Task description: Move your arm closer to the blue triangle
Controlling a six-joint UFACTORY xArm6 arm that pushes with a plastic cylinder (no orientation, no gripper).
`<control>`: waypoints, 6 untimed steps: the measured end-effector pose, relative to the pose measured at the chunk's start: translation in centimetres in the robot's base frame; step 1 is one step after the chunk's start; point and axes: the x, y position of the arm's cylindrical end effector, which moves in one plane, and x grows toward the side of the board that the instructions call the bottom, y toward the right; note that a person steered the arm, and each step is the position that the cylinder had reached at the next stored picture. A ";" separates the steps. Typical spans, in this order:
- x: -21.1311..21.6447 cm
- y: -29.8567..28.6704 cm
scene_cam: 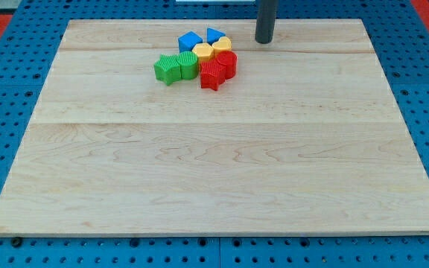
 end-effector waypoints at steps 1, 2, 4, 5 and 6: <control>-1.4 -0.2; -1.4 -2.1; -1.5 -7.5; -1.5 -8.4; -1.5 -8.5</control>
